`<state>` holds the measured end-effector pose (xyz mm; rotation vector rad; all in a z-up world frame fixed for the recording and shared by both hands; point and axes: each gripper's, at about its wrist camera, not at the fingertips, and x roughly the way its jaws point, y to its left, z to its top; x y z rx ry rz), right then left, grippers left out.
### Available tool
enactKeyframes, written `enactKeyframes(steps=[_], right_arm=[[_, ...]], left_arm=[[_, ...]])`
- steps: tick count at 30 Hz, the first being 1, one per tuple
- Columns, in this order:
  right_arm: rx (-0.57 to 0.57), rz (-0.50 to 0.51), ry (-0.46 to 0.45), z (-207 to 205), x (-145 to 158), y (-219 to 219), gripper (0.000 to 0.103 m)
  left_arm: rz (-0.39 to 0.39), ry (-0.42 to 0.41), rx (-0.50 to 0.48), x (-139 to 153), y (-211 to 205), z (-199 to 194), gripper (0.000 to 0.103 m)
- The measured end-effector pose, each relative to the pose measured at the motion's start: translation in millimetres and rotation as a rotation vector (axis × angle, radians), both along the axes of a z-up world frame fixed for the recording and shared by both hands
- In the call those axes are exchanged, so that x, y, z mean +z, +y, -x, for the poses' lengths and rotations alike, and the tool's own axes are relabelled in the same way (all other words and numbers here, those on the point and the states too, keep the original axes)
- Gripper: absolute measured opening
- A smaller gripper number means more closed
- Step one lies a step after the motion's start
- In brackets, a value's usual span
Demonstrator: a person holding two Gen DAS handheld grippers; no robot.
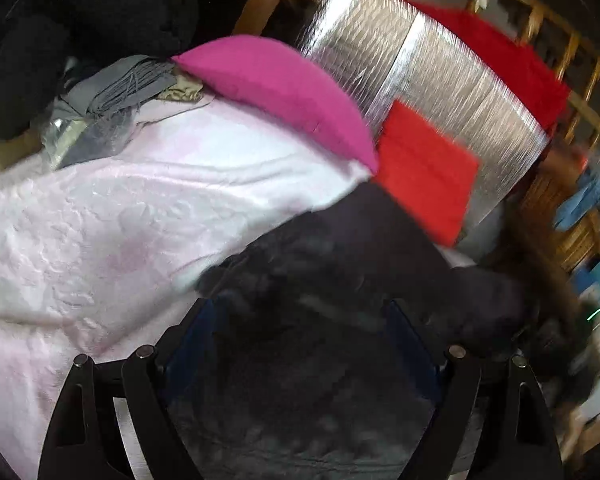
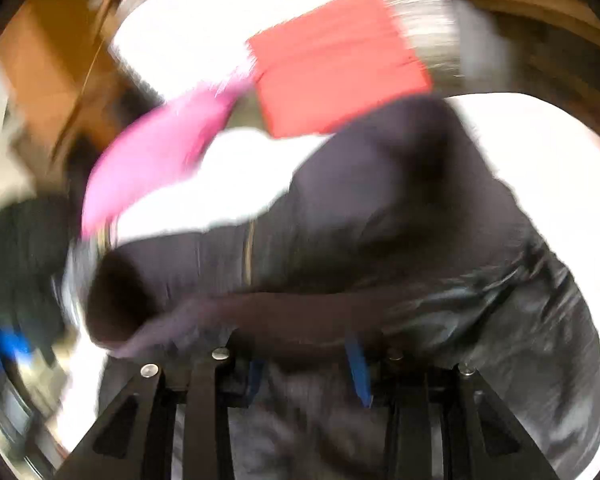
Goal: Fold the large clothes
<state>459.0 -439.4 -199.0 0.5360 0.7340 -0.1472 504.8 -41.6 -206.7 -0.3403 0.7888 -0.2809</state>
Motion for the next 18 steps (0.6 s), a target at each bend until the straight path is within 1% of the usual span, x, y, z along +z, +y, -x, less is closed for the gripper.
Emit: enactKeyframes(steps=[1,2,3,4,5,7,8,9,12,13,14,15,16,17,18], right_arm=[[-0.019,-0.021,-0.023,3,4,-5,0.056],[-0.039,-0.038,-0.054,12,9,-12,0.076],[-0.051,-0.038,-0.074,20,12,-15,0.078],[-0.067,-0.022,-0.106,37,13,-20,0.078],[-0.067,-0.012,-0.112,45,13,-21,0.078],[-0.066,0.005,-0.082,62,8,-25,0.078],[-0.073,0.015,-0.045,75,3,-30,0.077],[-0.078,0.021,-0.011,88,-3,-34,0.077],[-0.103,0.037,0.005,107,-3,-37,0.077],[-0.112,0.027,0.009,112,-6,-41,0.076],[-0.113,-0.004,0.027,113,-12,-47,0.076],[-0.107,-0.03,0.053,114,-19,-54,0.075],[-0.095,-0.057,0.102,112,-29,-59,0.072],[-0.093,-0.051,0.148,108,-42,-63,0.071],[-0.09,-0.038,0.158,103,-47,-64,0.071]], left_arm=[[-0.047,0.012,0.005,-2,-3,-1,0.088],[-0.086,0.026,0.008,-3,-6,-2,0.088],[-0.11,0.039,0.007,-5,-7,-4,0.088],[-0.122,0.053,0.009,-7,-7,-5,0.088],[-0.128,0.066,0.015,-9,-6,-6,0.088],[-0.13,0.082,0.028,-13,-4,-6,0.088],[-0.146,0.094,0.04,-15,-2,-4,0.088],[-0.168,0.099,0.047,-17,-2,-3,0.088],[-0.296,0.117,0.06,-28,-9,0,0.088],[-0.322,0.124,0.055,-32,-12,0,0.088],[-0.368,0.151,0.038,-41,-17,0,0.088],[-0.394,0.174,0.027,-50,-20,0,0.088],[-0.403,0.184,0.022,-55,-22,0,0.088],[-0.404,0.18,0.025,-61,-22,2,0.09],[-0.405,0.174,0.033,-61,-21,3,0.09]])
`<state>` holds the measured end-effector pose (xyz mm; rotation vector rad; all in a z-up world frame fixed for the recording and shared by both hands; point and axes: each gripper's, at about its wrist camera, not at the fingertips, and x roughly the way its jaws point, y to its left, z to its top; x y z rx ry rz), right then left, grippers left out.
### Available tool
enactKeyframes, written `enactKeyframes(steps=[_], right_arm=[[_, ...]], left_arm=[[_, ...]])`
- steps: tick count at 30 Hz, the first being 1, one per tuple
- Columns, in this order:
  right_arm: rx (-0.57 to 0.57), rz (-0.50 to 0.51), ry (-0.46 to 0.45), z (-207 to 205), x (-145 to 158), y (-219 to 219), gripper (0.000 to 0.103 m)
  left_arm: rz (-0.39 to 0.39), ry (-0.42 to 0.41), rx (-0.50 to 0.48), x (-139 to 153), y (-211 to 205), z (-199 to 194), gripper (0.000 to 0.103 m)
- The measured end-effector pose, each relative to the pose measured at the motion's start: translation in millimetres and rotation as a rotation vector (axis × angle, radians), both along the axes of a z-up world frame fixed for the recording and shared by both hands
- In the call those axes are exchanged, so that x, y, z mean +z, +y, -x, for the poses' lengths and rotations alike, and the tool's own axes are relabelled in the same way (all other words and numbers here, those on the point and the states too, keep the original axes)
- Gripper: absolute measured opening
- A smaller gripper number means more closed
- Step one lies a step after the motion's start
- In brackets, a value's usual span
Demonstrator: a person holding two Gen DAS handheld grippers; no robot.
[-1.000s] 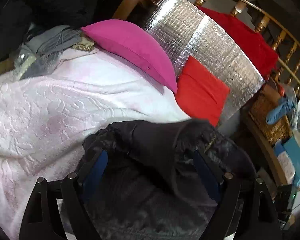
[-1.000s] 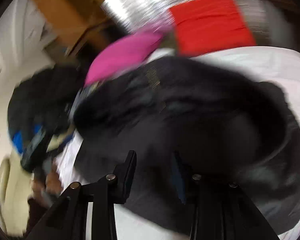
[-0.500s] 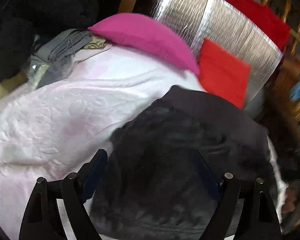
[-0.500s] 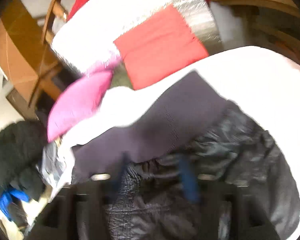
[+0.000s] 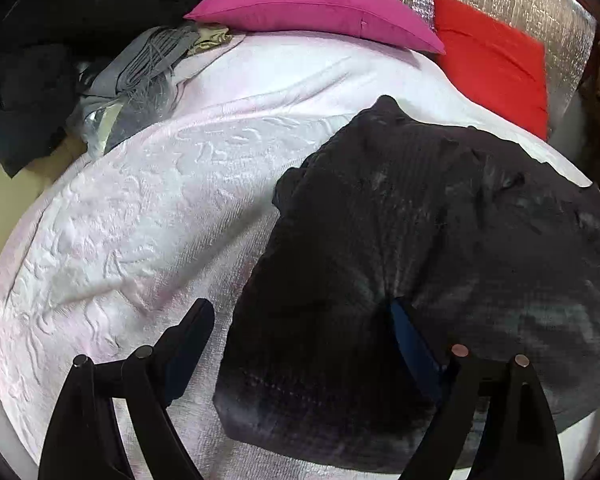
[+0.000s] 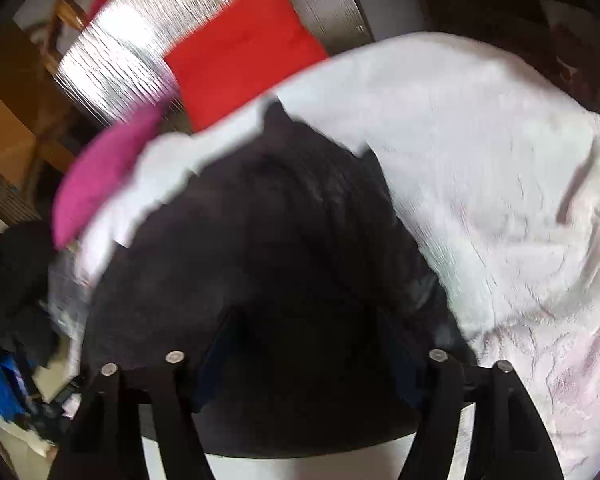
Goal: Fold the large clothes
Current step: 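Open both tools and smooth the folded black jacket flat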
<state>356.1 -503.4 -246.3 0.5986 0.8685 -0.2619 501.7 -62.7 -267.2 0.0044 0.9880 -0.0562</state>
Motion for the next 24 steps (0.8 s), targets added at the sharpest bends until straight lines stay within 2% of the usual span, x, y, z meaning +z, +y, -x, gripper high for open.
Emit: enactKeyframes(steps=[4,7,11,14,16,18,20,22,24], right_arm=[[0.007,0.022,-0.017,6,10,5,0.07],[0.003,-0.039,-0.089,25,28,-3,0.071],[-0.028,-0.121,-0.09,53,37,-17,0.072],[0.012,-0.234,-0.105,63,31,-13,0.072],[0.023,-0.244,-0.115,69,31,-7,0.072],[0.038,-0.19,-0.143,65,34,6,0.072],[0.031,-0.124,-0.132,56,34,15,0.072],[0.01,-0.092,-0.07,44,21,17,0.071],[-0.022,-0.092,0.073,28,-10,12,0.071]], left_arm=[[-0.013,-0.017,-0.002,13,2,5,0.09],[0.01,-0.076,-0.023,30,1,15,0.09],[0.065,-0.155,-0.113,51,-6,36,0.09],[0.072,-0.152,-0.138,50,-11,43,0.09],[0.062,-0.146,-0.133,45,-13,45,0.09],[0.019,-0.123,-0.127,38,-18,43,0.09],[-0.061,-0.093,-0.118,22,-28,39,0.09],[-0.135,-0.092,-0.135,7,-38,36,0.094],[-0.181,-0.122,-0.146,6,-41,38,0.096]])
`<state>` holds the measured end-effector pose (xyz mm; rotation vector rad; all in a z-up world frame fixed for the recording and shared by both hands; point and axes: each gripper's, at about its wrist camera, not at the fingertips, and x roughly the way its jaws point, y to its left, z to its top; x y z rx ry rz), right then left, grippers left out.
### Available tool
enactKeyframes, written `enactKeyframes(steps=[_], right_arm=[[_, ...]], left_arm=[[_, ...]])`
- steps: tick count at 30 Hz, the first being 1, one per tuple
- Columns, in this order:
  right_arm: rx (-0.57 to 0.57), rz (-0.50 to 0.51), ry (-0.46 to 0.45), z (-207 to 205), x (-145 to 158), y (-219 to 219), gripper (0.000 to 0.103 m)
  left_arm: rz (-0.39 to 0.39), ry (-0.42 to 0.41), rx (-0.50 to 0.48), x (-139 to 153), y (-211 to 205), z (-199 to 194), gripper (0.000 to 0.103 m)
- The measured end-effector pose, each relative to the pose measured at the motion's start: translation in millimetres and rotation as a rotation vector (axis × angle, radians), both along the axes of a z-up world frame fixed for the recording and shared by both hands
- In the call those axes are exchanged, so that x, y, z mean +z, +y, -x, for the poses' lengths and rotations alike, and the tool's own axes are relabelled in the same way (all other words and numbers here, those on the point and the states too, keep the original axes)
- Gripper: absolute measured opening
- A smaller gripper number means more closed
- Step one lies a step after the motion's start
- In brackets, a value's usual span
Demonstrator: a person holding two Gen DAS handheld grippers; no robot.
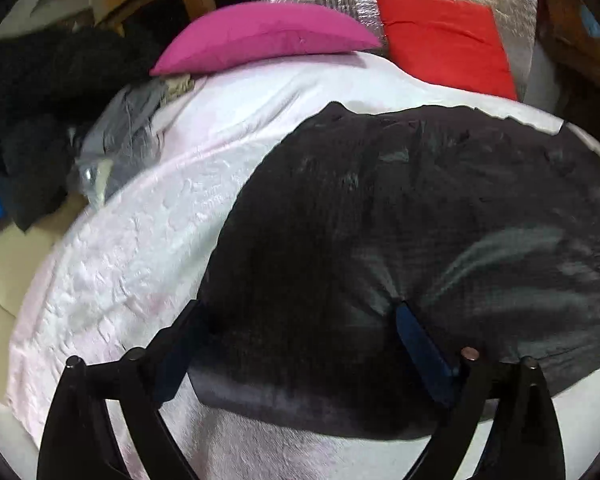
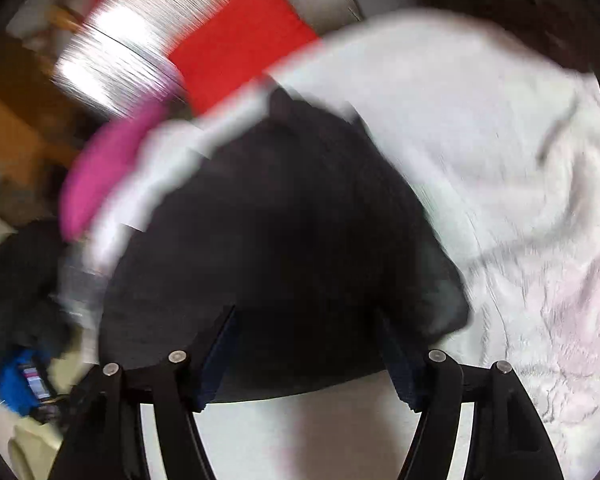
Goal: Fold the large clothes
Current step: 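Open both tools and smooth the folded black jacket flat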
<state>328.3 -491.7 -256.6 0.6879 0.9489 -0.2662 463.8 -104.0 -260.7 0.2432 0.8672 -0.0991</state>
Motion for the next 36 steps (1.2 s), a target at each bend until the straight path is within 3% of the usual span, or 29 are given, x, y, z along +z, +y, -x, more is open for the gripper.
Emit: enactKeyframes(steps=[3,7,9,10,11,12,14,16,19,22,27,28,29,33,34,36], right_arm=[[0.008,0.035,-0.022,-1,16,5,0.071],[-0.006,0.109,-0.206,-3,58,1,0.071],[-0.02,0.137,-0.236,-10,65,-4,0.07],[-0.023,0.142,-0.241,-18,63,-9,0.062],[-0.023,0.133,-0.234,-24,59,-12,0.042],[-0.021,0.115,-0.211,-31,51,-16,0.034],[-0.025,0.057,-0.093,-53,18,-27,0.029],[-0.041,0.04,-0.076,-63,-2,-35,0.027],[-0.059,0.026,-0.075,-63,7,-34,0.027],[-0.036,0.057,-0.091,-58,23,-23,0.031],[0.033,0.06,-0.207,-48,51,3,0.034],[0.043,0.06,-0.207,-49,50,7,0.052],[0.052,0.054,-0.191,-51,45,11,0.079],[0.1,0.113,-0.097,-62,19,22,0.078],[0.101,0.137,-0.098,-57,24,26,0.077],[0.094,0.077,-0.161,-41,39,27,0.077]], left_arm=[[-0.007,-0.016,-0.013,6,0,4,0.096],[0.001,-0.024,-0.012,8,1,4,0.096],[-0.013,-0.044,-0.02,9,-2,5,0.096],[-0.024,-0.058,-0.027,10,-4,6,0.096],[-0.032,-0.067,-0.033,11,-6,7,0.096],[-0.042,-0.075,-0.038,11,-8,9,0.096],[-0.064,-0.089,-0.043,10,-11,10,0.096],[-0.078,-0.1,-0.047,10,-13,10,0.096],[-0.088,-0.103,-0.051,9,-15,10,0.096],[-0.088,-0.102,-0.046,10,-15,9,0.096],[-0.098,-0.108,-0.047,10,-17,12,0.096],[-0.1,-0.108,-0.047,10,-18,13,0.096],[-0.101,-0.109,-0.047,10,-18,13,0.096],[-0.062,-0.072,-0.03,12,-10,14,0.096],[-0.031,-0.054,-0.023,14,-5,14,0.096],[0.056,-0.029,-0.01,21,8,18,0.096]])
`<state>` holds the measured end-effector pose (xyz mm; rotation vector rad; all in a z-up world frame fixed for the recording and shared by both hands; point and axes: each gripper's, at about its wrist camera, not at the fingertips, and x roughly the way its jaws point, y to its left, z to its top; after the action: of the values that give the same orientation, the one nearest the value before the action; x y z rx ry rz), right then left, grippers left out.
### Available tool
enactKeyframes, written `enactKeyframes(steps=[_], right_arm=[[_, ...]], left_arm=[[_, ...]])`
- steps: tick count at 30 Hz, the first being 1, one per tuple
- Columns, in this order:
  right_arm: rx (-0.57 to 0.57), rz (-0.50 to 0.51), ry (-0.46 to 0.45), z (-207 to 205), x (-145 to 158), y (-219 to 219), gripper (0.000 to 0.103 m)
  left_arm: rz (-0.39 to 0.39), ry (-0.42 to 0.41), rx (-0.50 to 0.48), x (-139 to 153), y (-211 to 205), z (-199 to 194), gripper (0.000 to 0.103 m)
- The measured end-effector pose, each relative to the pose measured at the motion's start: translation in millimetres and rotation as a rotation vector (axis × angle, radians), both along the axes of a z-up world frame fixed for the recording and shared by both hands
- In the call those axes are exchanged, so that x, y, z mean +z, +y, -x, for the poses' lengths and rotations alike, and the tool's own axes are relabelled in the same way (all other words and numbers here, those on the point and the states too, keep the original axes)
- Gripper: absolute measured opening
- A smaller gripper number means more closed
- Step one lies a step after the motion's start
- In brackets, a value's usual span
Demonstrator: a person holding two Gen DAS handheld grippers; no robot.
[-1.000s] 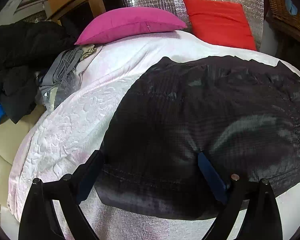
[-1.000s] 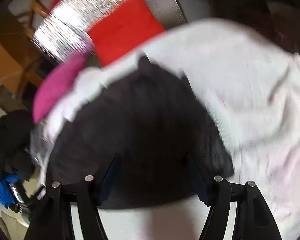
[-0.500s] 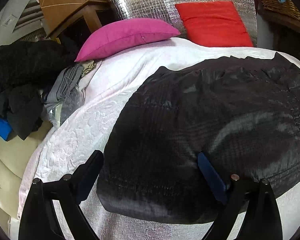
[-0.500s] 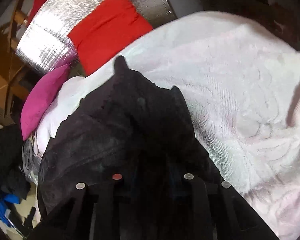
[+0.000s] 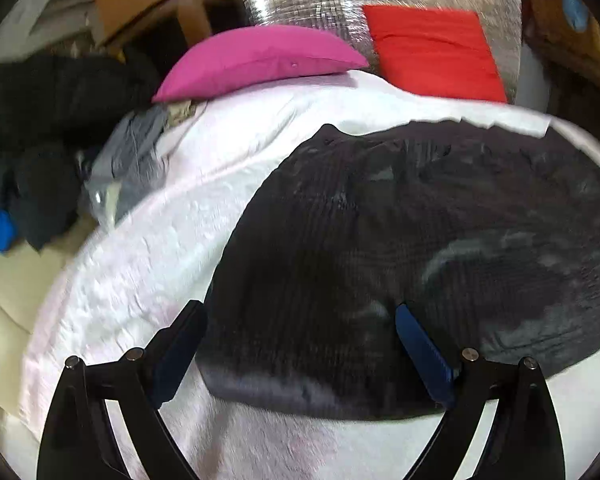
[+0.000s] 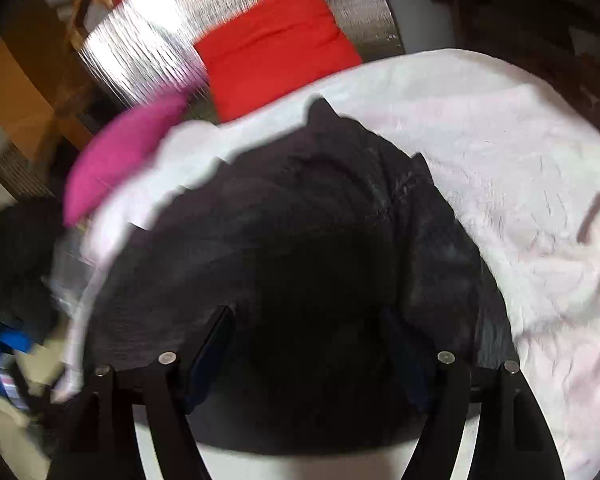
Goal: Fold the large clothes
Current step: 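Open both tools and smooth the folded black jacket flat, then grasp the jacket edge with both tools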
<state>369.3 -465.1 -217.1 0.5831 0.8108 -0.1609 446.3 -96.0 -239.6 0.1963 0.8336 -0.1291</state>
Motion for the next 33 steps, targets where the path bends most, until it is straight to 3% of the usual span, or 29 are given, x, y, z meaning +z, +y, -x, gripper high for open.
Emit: enactKeyframes(steps=[5,8,12,18,23,26,33], right_arm=[[0.008,-0.195,-0.103,52,17,-2,0.078],[-0.016,-0.333,-0.088,68,3,-2,0.078],[-0.119,-0.415,-0.044,79,-20,-15,0.078],[-0.256,-0.515,-0.033,81,-47,-40,0.078],[-0.304,-0.55,-0.023,65,-69,-52,0.079],[-0.316,-0.602,-0.055,60,-80,-60,0.08],[-0.308,-0.564,-0.147,38,-76,-62,0.08]], left_arm=[[0.204,0.083,0.038,6,38,17,0.096],[0.32,0.217,0.071,-6,54,21,0.096],[0.477,0.335,0.135,-23,69,23,0.096],[0.595,0.341,0.256,-33,88,9,0.096],[0.702,0.398,0.328,-55,93,-9,0.096],[0.731,0.359,0.322,-52,88,-14,0.096],[0.846,0.314,0.331,-54,80,-28,0.093]])
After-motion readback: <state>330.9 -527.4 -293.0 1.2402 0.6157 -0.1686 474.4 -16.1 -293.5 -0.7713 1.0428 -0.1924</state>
